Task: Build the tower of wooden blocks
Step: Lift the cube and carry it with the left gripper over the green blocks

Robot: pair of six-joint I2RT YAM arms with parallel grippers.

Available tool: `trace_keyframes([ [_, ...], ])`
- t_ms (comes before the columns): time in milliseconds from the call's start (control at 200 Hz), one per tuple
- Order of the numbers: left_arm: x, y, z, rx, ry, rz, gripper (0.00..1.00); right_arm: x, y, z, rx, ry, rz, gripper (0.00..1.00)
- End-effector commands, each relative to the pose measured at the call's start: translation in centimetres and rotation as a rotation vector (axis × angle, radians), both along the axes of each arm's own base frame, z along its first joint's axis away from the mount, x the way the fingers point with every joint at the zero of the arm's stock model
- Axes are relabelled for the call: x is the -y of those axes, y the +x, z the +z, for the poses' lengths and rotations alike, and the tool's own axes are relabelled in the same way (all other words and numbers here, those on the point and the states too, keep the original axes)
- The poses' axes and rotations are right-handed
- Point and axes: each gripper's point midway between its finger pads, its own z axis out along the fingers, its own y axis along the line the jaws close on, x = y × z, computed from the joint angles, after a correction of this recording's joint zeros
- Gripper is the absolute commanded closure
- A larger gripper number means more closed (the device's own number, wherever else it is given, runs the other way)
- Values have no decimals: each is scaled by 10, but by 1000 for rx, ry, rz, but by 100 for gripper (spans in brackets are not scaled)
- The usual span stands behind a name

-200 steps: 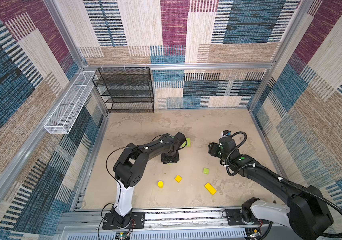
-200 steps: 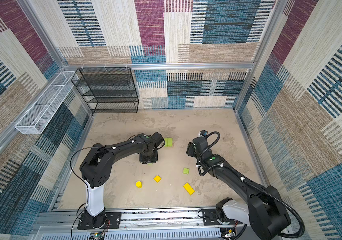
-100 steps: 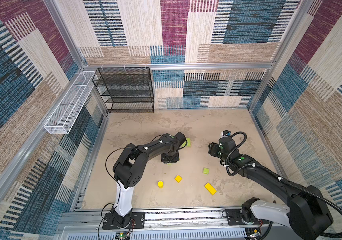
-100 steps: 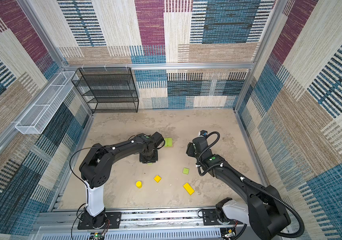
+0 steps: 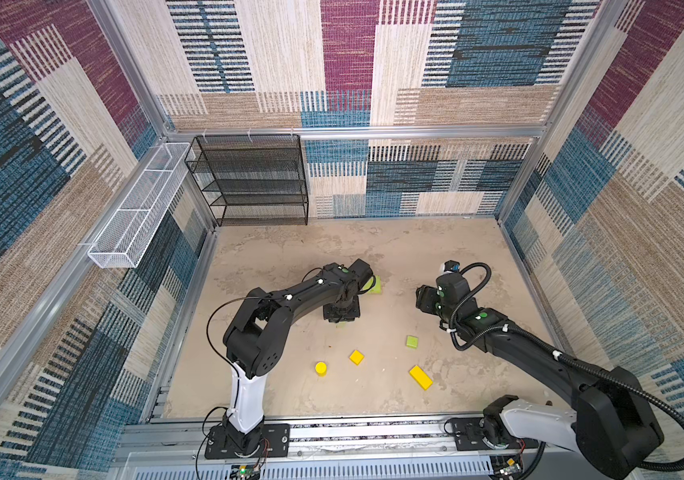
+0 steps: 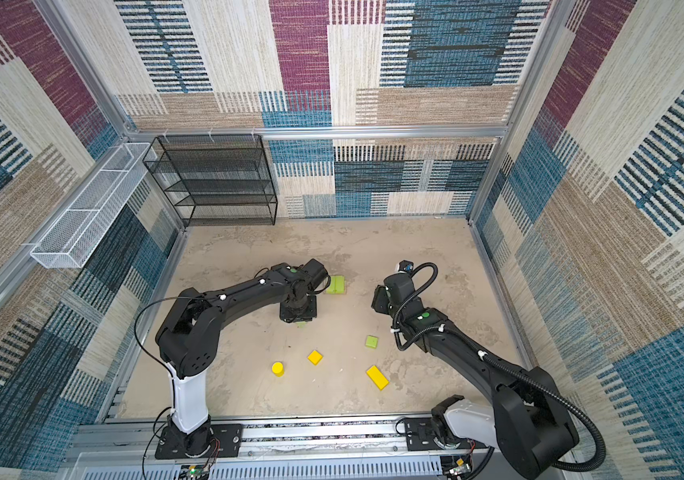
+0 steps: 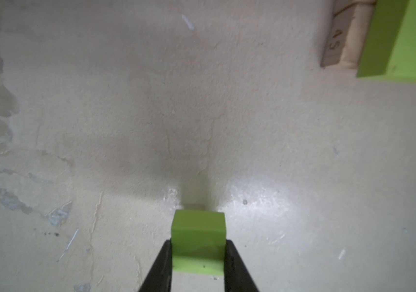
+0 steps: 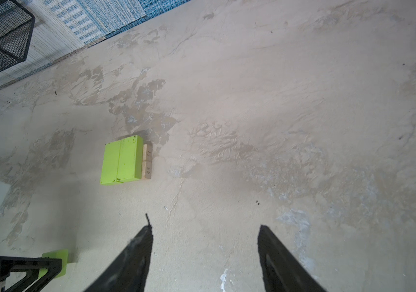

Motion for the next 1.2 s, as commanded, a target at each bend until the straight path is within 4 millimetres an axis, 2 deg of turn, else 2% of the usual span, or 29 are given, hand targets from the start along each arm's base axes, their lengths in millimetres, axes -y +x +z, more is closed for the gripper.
trace_keyframes([
  [0,-3,2,7,4,34,-51,73,-3,4,3,10,8,22,32],
  [150,-3,9,17,16,62,-84,73,-4,4,0,4,14,26,32],
  [381,9,22,30,28,61,-140,73,-1,3,-2,-2,11,19,31],
  [746,39,63,54,78,62,-210,73,6,3,-7,-14,3,7,31],
  [992,65,92,53,123,15,-208,73,11,3,-9,-21,-6,-3,31],
  [1192,85,109,47,142,-38,-183,73,15,2,-19,-44,-8,-13,31],
])
